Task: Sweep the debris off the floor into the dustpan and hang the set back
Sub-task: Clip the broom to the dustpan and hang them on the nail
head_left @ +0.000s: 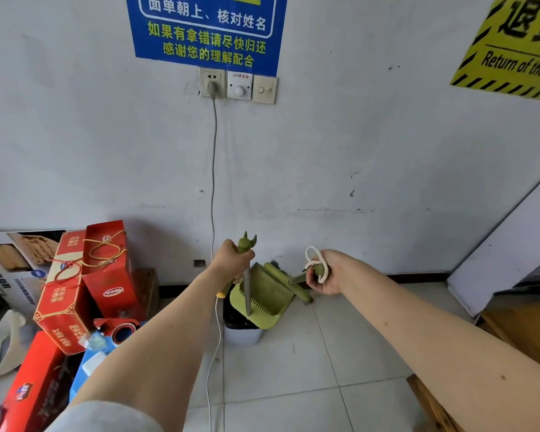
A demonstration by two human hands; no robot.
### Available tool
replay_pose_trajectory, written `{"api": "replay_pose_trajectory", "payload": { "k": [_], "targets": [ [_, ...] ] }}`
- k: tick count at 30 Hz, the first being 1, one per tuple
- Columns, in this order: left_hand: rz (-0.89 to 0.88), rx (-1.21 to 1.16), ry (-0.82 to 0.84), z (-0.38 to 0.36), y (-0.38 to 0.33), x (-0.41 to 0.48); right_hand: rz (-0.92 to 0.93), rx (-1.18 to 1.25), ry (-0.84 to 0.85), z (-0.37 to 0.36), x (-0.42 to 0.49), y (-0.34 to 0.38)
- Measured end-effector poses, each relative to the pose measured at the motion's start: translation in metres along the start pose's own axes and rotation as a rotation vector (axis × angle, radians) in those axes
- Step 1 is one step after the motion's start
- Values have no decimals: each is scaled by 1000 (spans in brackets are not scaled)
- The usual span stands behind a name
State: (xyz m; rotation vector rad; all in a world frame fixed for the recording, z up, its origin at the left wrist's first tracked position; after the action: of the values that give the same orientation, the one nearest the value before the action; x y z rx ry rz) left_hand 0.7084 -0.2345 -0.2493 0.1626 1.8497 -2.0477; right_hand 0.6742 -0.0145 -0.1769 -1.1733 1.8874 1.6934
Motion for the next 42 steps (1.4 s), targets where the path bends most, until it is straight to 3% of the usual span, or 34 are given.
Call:
{"api": "replay_pose_trajectory", "payload": {
  "k": [7, 16, 25, 30, 36, 39, 40, 42],
  "targets": [
    [-88, 418, 47, -13, -3, 0, 6, 59, 6, 1, -5, 11],
    [-175, 688, 142, -5, -60, 3, 152, -30, 23, 15, -31, 74],
    [-232, 800, 260, -35, -134, 5, 327, -100, 174, 12, -50, 134],
    [-372, 978, 265, -69, -169, 8, 346, -496, 261, 17, -56, 147],
    [-459, 1080, 306, -103, -213, 11, 603, -820, 204, 53, -78, 186],
    [-551, 1107, 386, -118, -233, 8, 785, -1031, 14, 70, -91, 205],
    [-575, 1119, 421, -123, -239, 6, 857, -1061, -36, 74, -94, 210],
    [-630, 1203, 414, -134, -254, 3, 939, -976, 29, 85, -98, 218]
  ]
}}
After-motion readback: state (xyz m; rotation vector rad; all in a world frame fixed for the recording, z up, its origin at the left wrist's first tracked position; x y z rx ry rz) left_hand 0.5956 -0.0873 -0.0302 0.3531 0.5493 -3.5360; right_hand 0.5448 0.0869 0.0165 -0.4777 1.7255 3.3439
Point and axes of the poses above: each hand's wrist, its own x-axis towards the middle knuckle, its own z-axis out of the back of the hand, y = z × x, the point moved 2 cm from there along x, towards the middle knuckle, and after that the axes turned 11 degrees about y, right-handed, at the moved point
